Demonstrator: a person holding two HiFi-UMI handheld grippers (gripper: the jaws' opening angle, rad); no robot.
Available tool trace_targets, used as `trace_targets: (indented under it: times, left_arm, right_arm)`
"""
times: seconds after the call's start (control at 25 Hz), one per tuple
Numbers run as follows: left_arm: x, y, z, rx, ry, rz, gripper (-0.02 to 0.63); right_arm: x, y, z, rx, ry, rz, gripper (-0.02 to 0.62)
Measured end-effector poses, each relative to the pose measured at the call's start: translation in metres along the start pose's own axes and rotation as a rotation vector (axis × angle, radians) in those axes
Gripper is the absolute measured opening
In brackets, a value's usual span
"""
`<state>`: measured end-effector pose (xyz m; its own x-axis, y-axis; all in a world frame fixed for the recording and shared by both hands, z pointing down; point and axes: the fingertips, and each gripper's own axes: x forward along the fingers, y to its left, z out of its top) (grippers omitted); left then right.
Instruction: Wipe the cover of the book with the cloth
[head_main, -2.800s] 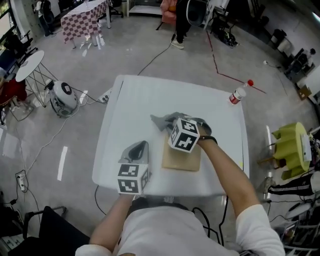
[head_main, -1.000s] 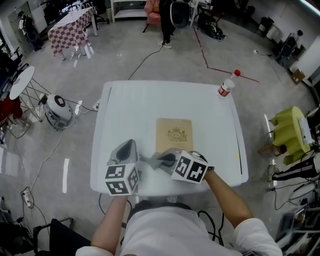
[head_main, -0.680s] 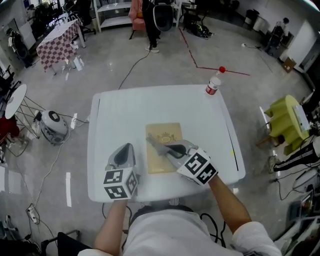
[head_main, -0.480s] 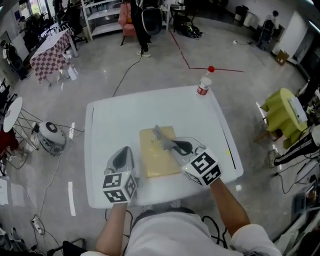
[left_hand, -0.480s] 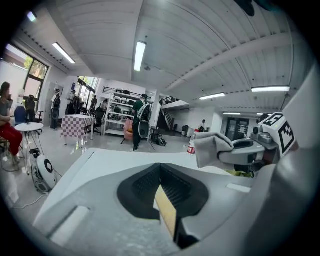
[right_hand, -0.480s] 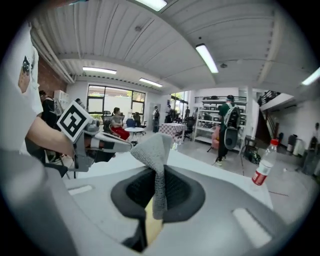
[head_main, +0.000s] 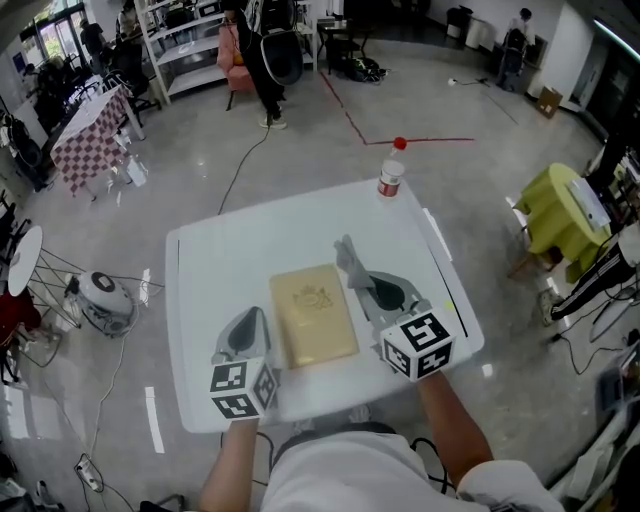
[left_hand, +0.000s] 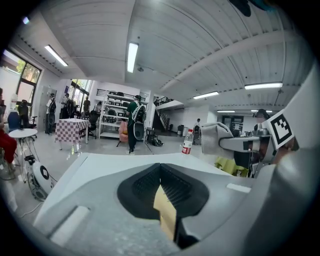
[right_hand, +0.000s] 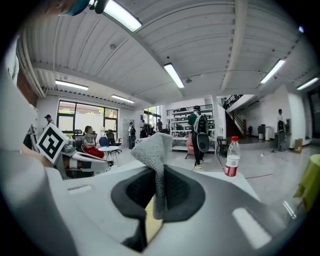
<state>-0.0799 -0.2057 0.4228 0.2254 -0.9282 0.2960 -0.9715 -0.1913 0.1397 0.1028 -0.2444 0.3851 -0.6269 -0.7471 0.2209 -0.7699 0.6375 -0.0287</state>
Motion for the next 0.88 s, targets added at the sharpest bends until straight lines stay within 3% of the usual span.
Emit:
trace_targets:
  times: [0.88]
  left_arm:
    - [-0.0013,-0.0088,0.0033,0.008,-0.002,0.001,0.006]
  right_arm:
    - [-0.0012,0.0004,-0.0004,-0.001,-0.005,0.011,0.015]
